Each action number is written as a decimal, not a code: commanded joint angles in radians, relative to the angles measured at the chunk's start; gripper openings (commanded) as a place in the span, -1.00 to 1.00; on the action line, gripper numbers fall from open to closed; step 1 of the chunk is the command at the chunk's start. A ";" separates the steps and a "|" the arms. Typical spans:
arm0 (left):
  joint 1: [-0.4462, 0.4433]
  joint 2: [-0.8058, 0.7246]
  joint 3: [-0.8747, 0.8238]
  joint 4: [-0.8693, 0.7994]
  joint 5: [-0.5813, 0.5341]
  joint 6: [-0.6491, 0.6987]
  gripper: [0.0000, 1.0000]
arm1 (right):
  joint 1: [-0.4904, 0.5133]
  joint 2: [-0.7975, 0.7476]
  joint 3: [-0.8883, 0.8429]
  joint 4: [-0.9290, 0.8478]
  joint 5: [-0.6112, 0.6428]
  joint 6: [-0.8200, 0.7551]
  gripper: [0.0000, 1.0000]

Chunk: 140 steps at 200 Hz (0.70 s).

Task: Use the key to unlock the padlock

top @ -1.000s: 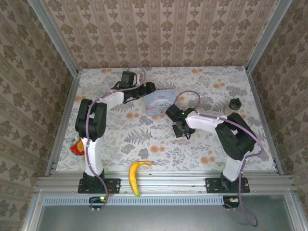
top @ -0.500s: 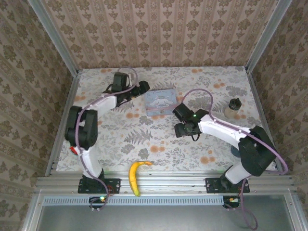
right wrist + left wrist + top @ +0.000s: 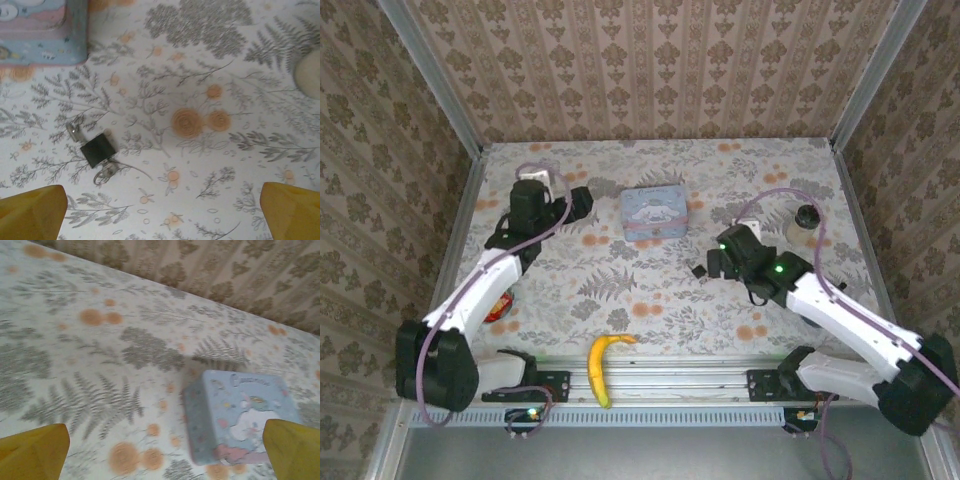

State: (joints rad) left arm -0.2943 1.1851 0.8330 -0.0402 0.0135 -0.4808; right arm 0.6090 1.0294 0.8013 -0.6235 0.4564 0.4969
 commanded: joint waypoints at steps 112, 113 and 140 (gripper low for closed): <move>0.058 -0.529 -0.439 0.108 -0.369 0.175 1.00 | -0.100 -0.210 -0.290 0.490 0.108 -0.281 1.00; 0.058 -0.530 -0.442 0.113 -0.370 0.176 1.00 | -0.100 -0.209 -0.292 0.496 0.108 -0.285 1.00; 0.072 -0.524 -0.510 0.194 -0.409 0.203 1.00 | -0.105 -0.159 -0.332 0.645 0.152 -0.364 1.00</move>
State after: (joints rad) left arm -0.2409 0.6632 0.3729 0.0608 -0.3275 -0.3283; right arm 0.5144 0.8391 0.4938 -0.1688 0.5331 0.2394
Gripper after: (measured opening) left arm 0.999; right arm 0.999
